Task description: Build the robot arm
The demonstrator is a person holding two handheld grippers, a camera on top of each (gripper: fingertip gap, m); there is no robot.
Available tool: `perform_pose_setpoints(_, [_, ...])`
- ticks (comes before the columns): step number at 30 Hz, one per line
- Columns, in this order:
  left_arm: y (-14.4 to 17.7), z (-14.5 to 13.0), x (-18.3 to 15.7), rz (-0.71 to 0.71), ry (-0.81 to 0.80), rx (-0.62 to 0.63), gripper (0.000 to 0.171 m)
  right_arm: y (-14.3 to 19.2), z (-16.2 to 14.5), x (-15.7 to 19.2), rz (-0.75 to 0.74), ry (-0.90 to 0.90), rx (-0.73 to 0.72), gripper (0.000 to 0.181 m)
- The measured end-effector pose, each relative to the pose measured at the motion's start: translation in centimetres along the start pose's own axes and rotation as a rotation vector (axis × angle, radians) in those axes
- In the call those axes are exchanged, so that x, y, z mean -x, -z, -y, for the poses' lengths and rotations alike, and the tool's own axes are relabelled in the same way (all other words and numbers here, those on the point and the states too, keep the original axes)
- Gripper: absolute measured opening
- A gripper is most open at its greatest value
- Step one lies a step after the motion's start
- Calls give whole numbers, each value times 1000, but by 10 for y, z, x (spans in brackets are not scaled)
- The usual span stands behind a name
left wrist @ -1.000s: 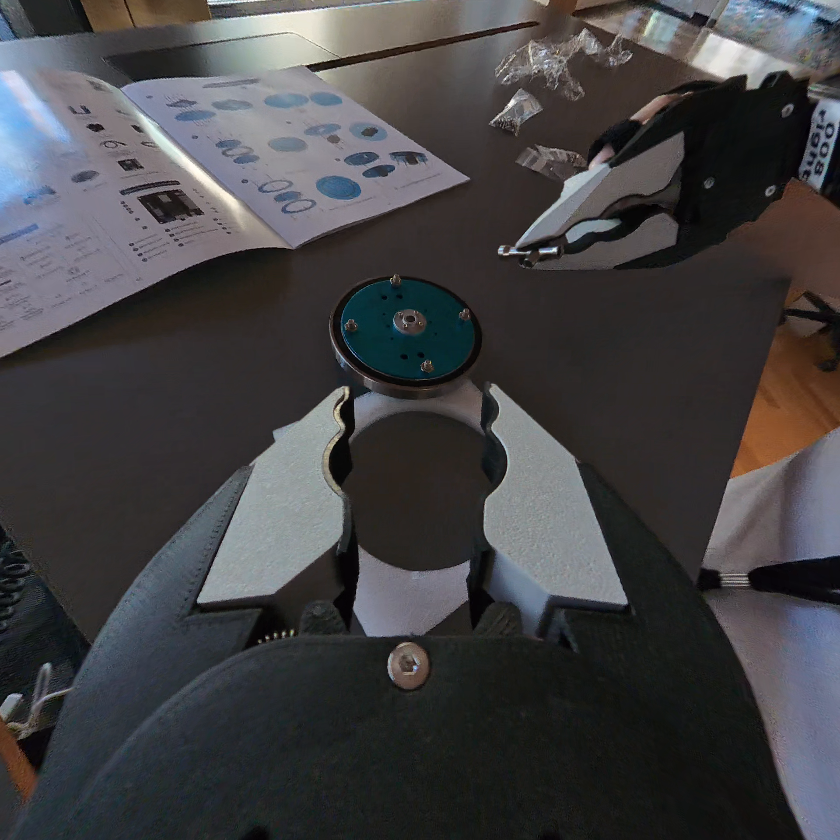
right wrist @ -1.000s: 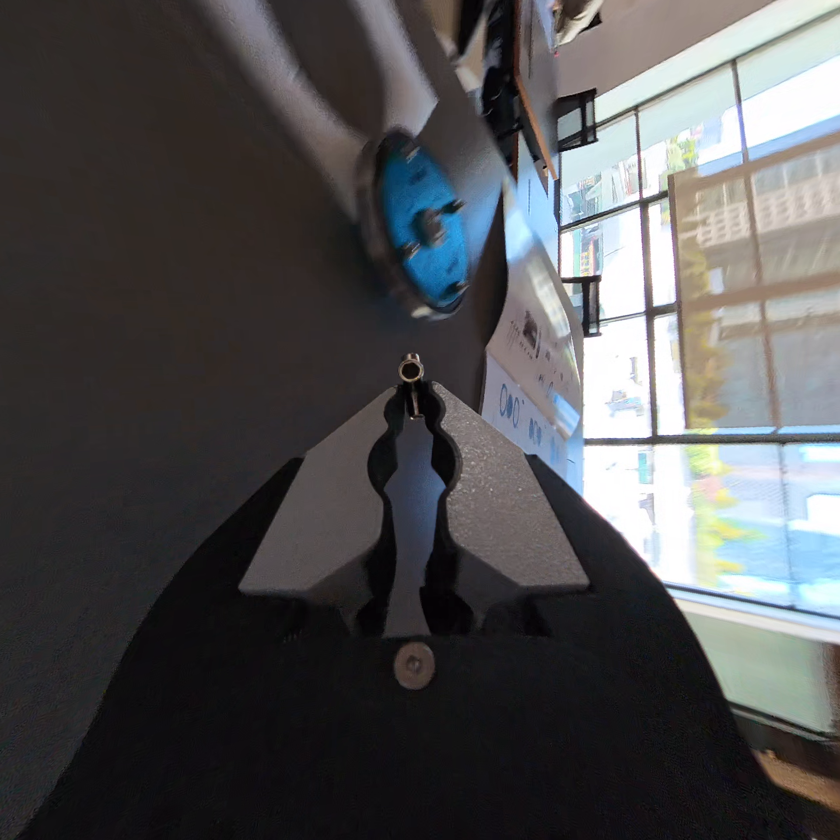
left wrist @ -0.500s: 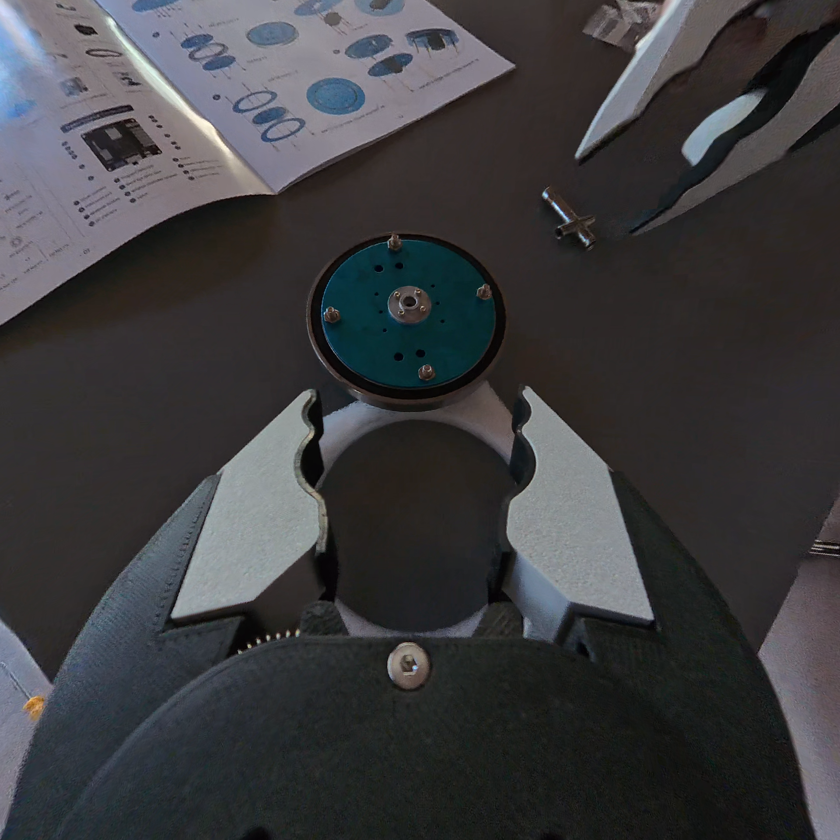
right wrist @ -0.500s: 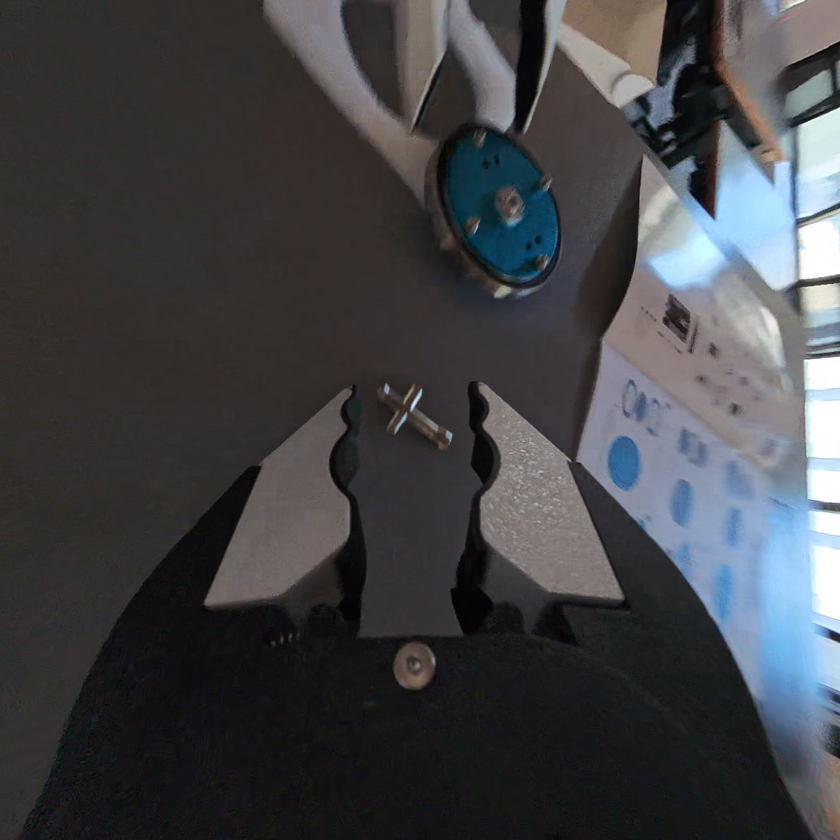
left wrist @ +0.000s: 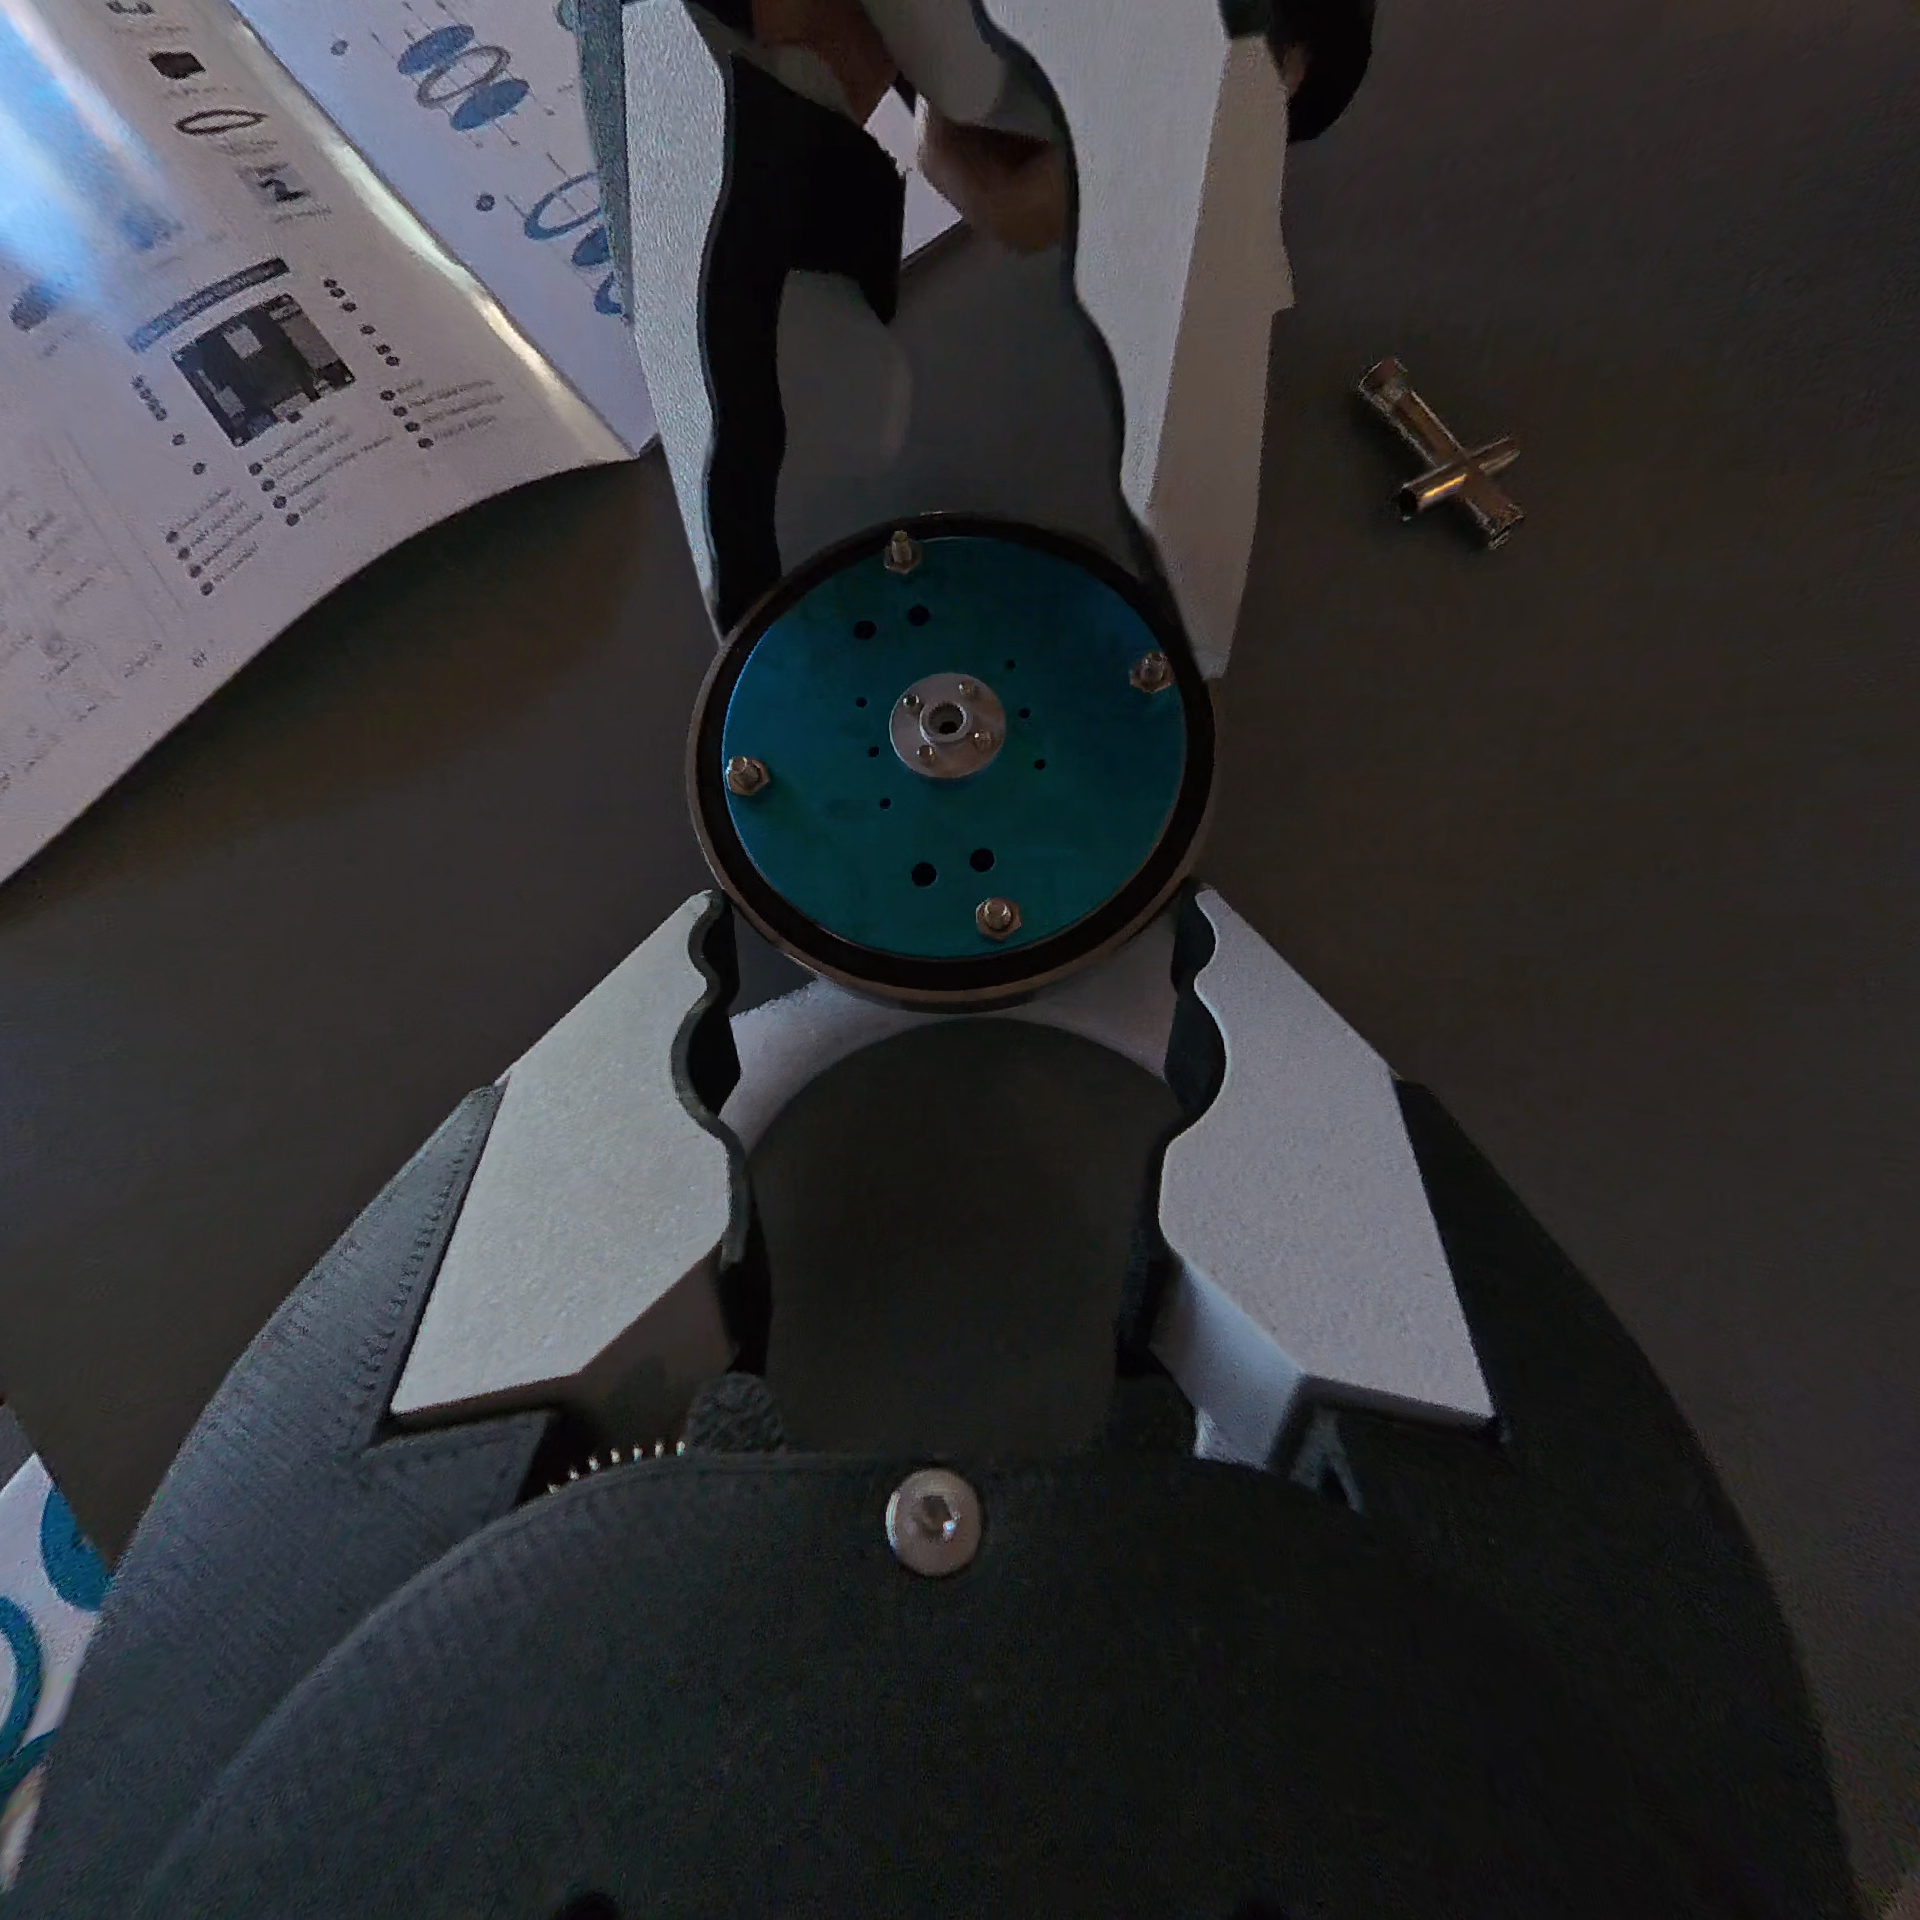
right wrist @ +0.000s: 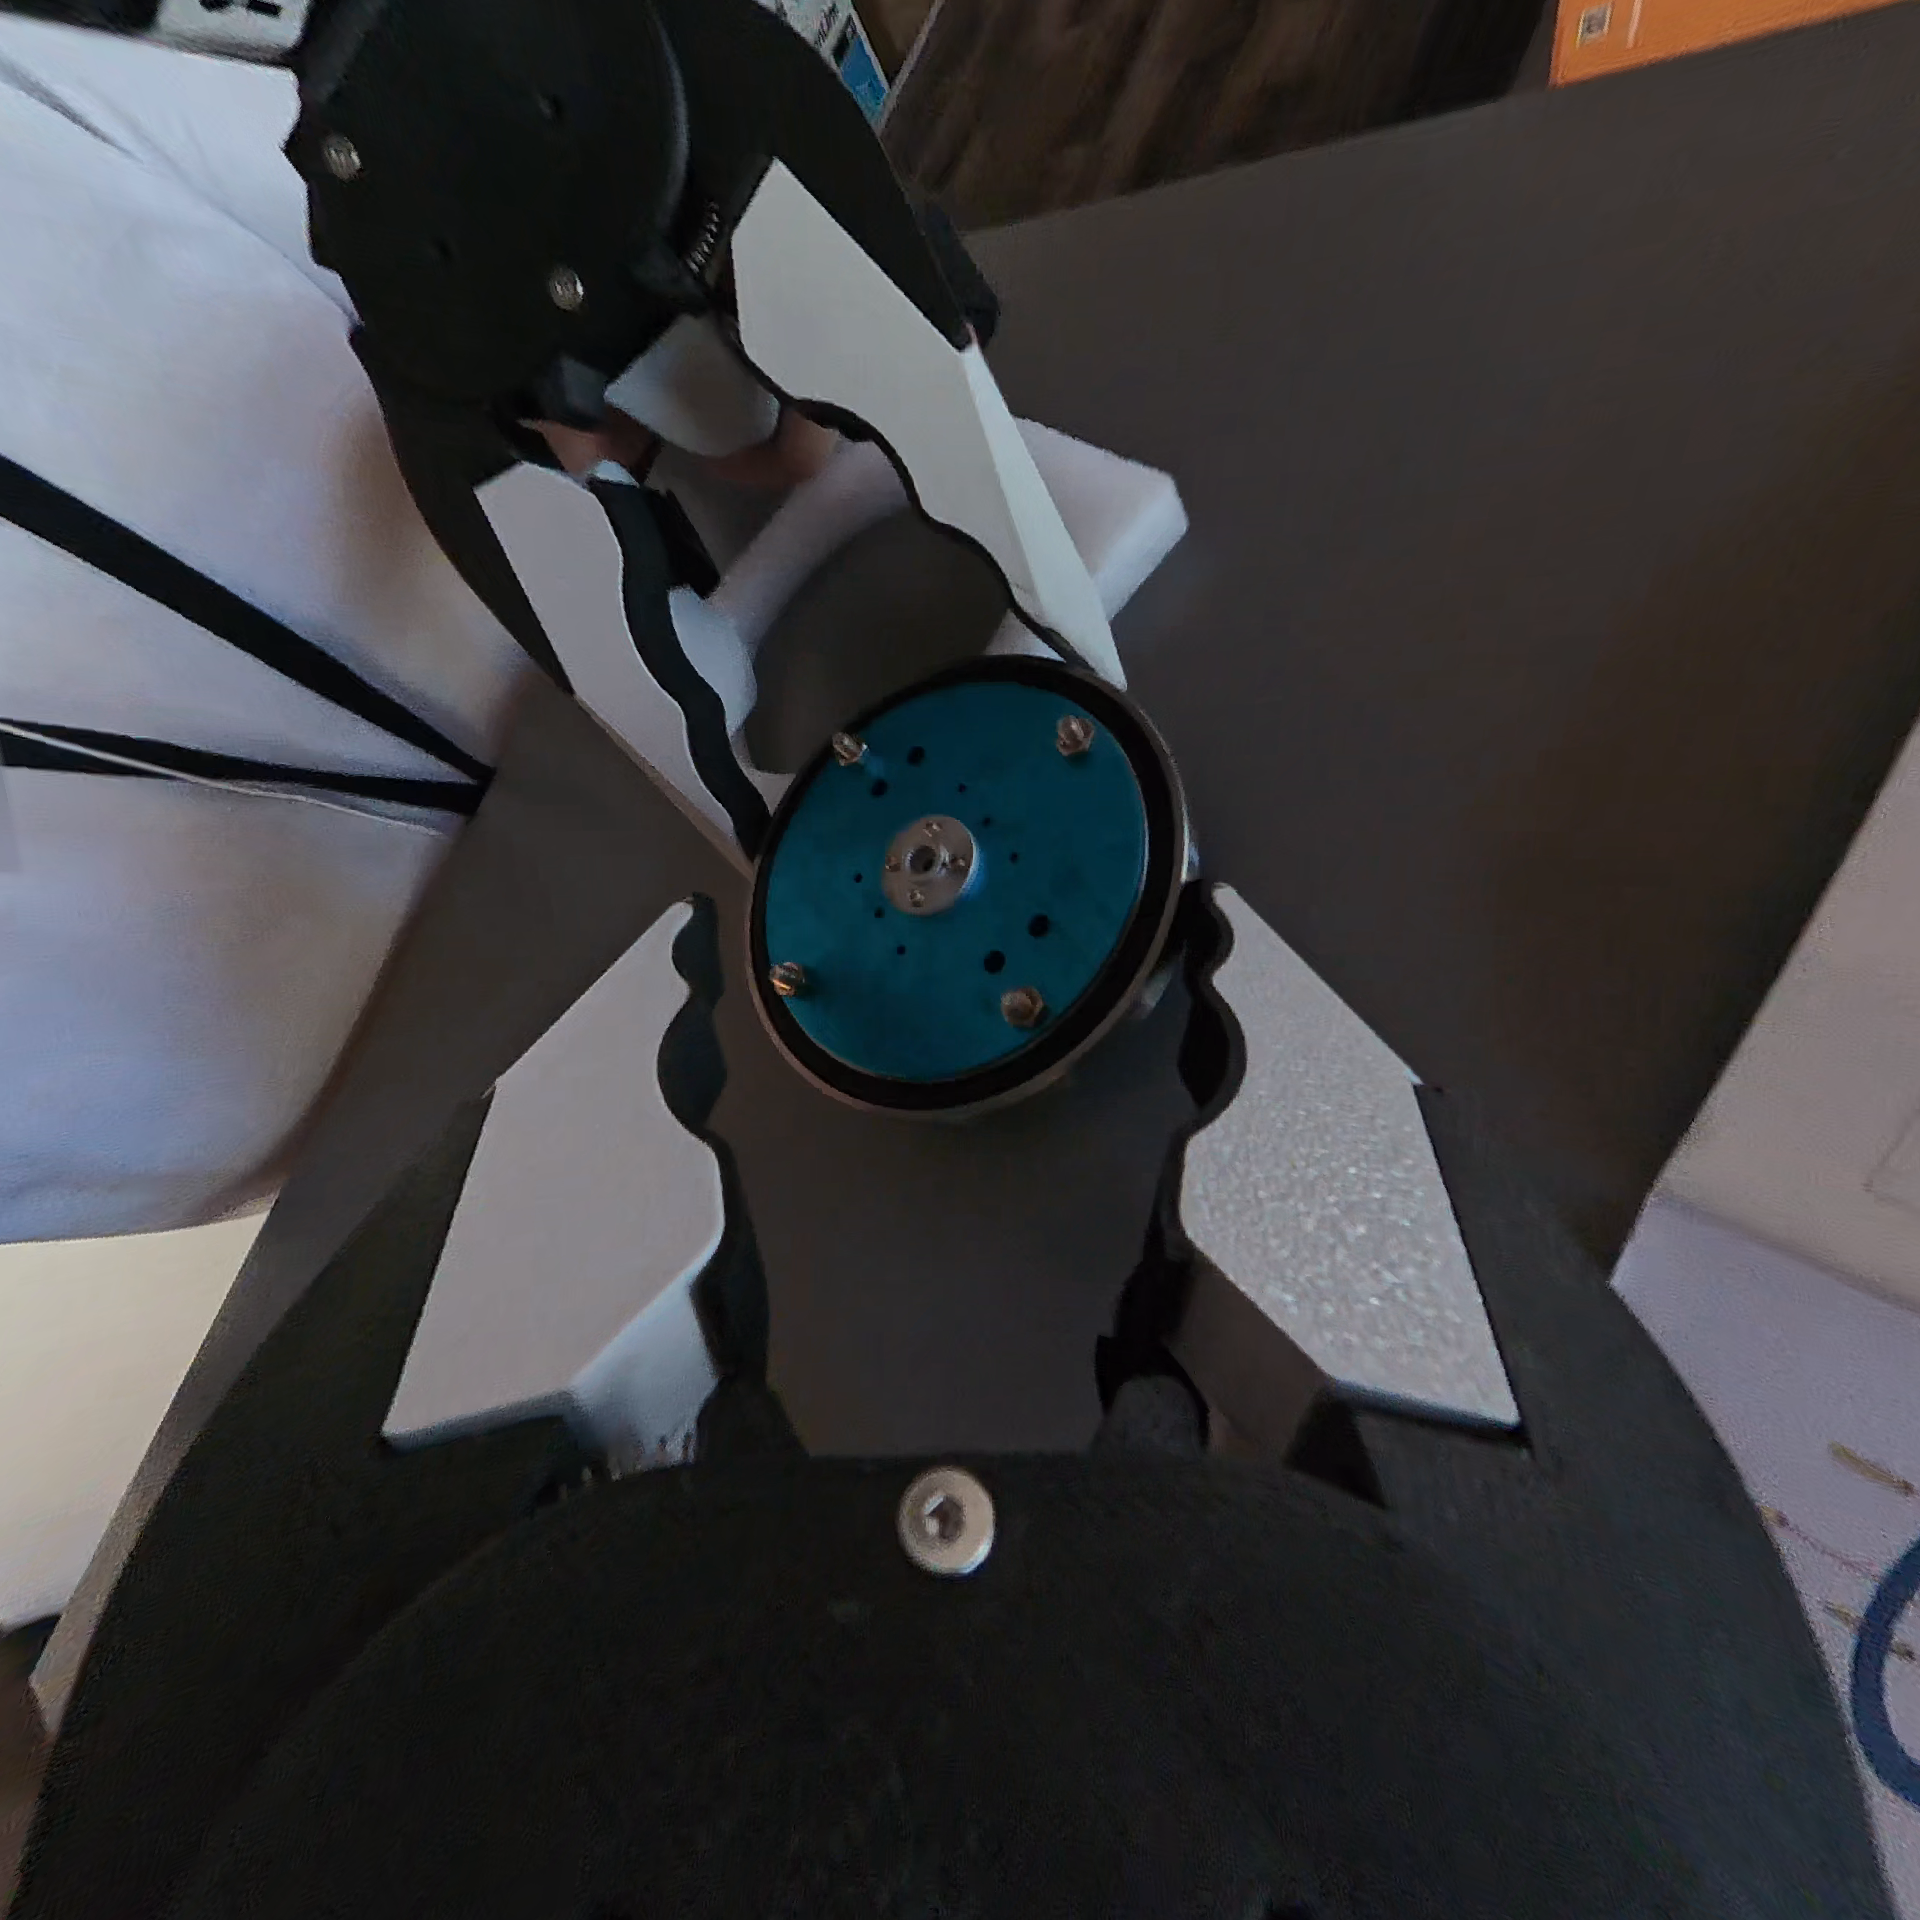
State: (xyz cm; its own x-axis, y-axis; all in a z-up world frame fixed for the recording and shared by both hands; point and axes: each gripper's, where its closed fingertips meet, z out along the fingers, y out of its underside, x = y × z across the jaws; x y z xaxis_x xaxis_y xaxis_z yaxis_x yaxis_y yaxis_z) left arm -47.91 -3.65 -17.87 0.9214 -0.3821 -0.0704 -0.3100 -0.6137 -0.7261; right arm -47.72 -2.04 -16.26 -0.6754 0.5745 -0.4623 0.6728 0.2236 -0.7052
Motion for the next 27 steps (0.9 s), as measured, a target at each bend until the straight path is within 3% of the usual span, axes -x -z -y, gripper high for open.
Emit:
perform_pose_setpoints(8, [-12,10,-4,-71,12,21,77,20,-14,-3,-48,-63,-77,86])
perform_pose_setpoints(13, [-19,9,-8,-57,-12,33,85,14,-26,7,-146,109,-38,114])
perform_pose_setpoints(18, [-19,13,-8,-42,-49,33,80,11,-37,-9,-387,283,68,99])
perform_pose_setpoints(27, [-19,22,-5,-85,-132,115,80,17,-36,-8,-489,122,-48,99])
